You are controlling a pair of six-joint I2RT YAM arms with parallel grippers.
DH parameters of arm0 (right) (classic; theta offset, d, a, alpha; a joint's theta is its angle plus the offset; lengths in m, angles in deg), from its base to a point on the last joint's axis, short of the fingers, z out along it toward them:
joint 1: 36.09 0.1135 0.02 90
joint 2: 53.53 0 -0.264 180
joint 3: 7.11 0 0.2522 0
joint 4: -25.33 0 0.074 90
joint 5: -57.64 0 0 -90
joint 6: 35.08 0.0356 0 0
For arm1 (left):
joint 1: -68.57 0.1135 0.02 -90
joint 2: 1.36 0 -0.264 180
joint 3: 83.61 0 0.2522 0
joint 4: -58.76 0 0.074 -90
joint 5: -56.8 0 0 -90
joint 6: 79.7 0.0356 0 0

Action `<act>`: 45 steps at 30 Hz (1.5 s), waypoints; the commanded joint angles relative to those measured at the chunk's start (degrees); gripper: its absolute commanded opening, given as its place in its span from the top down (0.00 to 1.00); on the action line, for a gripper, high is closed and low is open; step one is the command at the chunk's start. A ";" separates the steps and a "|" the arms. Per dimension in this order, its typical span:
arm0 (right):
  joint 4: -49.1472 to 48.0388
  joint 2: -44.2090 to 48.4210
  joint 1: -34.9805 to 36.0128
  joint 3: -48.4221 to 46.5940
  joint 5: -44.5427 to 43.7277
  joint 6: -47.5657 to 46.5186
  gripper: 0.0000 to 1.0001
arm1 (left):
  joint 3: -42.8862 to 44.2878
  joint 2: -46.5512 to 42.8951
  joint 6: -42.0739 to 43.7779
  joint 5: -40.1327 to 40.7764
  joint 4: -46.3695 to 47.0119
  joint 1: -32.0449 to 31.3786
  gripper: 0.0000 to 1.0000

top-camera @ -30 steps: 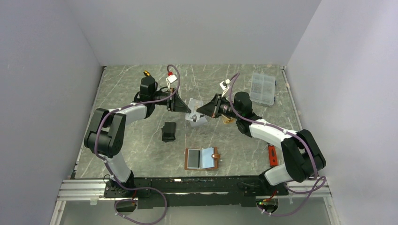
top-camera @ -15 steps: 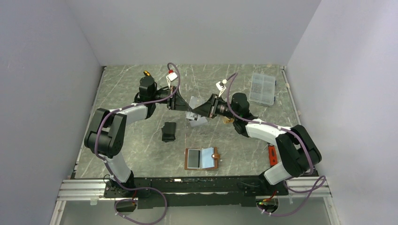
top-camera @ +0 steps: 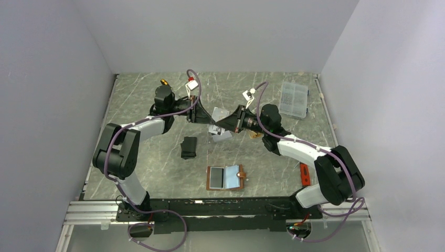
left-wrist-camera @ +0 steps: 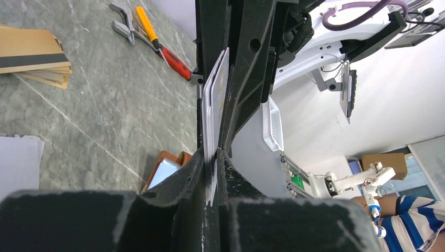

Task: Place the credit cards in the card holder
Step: Place the credit card at the center of the board.

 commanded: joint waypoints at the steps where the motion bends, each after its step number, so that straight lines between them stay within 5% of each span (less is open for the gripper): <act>1: 2.66 0.88 -1.16 0.13 -3.32 -2.33 1.00 | -0.98 -4.01 -2.28 -2.06 6.06 0.20 0.83; 11: 2.82 1.42 -2.96 -0.43 -1.61 -2.49 1.00 | -2.59 -4.81 -8.42 -4.64 16.07 -1.03 0.67; 19: 1.94 1.50 -4.00 -0.53 0.68 -1.75 1.00 | -3.23 -5.97 -7.18 -6.12 16.31 -1.46 0.96; 36: 7.56 3.98 -7.26 0.28 0.56 -5.21 0.95 | -3.47 -7.58 -8.59 -6.54 18.14 -3.35 0.80; 45: 10.06 4.36 -7.64 -0.36 0.09 -6.29 0.83 | -2.80 -7.59 -8.14 -7.49 17.35 -2.97 0.97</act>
